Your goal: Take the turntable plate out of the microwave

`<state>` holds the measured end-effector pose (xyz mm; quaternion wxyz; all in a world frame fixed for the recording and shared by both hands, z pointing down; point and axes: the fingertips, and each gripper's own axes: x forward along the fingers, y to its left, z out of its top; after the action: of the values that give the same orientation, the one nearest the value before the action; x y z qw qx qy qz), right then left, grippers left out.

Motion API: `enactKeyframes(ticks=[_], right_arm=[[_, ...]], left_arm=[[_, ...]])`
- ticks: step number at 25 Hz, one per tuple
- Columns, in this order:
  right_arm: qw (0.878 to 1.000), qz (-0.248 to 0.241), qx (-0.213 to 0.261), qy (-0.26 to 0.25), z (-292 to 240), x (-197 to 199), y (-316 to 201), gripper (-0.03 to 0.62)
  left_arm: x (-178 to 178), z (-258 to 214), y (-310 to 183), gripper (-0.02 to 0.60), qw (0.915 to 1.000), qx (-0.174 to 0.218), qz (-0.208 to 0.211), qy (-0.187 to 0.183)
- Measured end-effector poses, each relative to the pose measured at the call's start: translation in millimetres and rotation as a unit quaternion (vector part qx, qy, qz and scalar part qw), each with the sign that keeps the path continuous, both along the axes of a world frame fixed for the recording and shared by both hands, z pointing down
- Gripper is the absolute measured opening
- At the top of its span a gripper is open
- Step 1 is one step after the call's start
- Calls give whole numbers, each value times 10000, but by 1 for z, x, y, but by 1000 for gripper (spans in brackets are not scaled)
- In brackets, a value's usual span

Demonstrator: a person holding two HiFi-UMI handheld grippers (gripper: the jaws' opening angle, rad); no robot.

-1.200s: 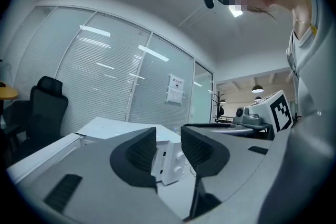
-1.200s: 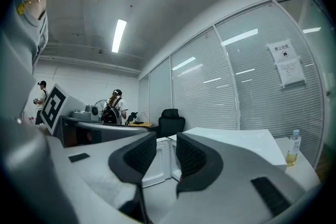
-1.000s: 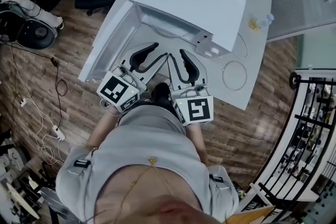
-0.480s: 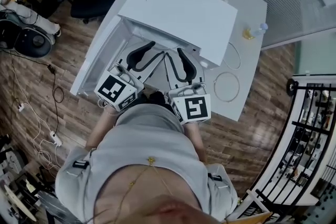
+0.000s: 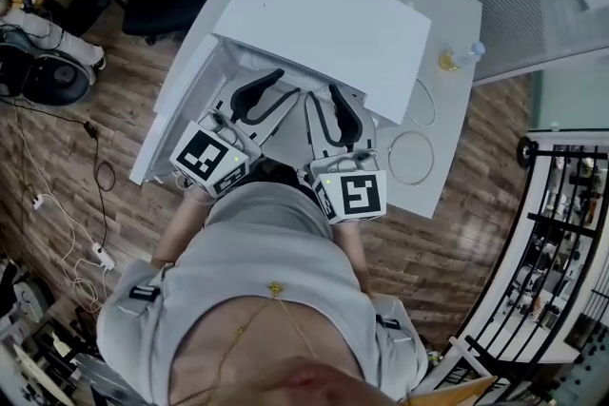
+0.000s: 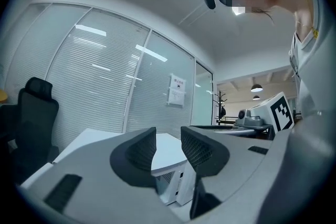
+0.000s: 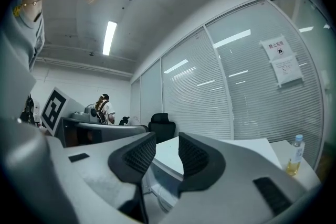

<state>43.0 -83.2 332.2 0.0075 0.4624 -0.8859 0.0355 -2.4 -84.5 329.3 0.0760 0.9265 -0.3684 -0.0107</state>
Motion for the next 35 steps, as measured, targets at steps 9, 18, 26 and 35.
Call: enactKeyframes(ticks=[9,18,26,35], right_arm=[[9993,359,-111,23,0,-10,-11,130],[9985,457,-253,163,11,-28,-22,132],[9963,577,-458,453,30,-31,-31,132],[9932,619,-779,597,58,-34,-36,132]], left_arm=[[-3,1,-12,150,9989,-88,464,45],[-21,17,-21,150,9984,-283,494,36],[-26,36,-32,150,9975,-470,519,-54],[-33,63,-39,150,9960,-727,498,-161]])
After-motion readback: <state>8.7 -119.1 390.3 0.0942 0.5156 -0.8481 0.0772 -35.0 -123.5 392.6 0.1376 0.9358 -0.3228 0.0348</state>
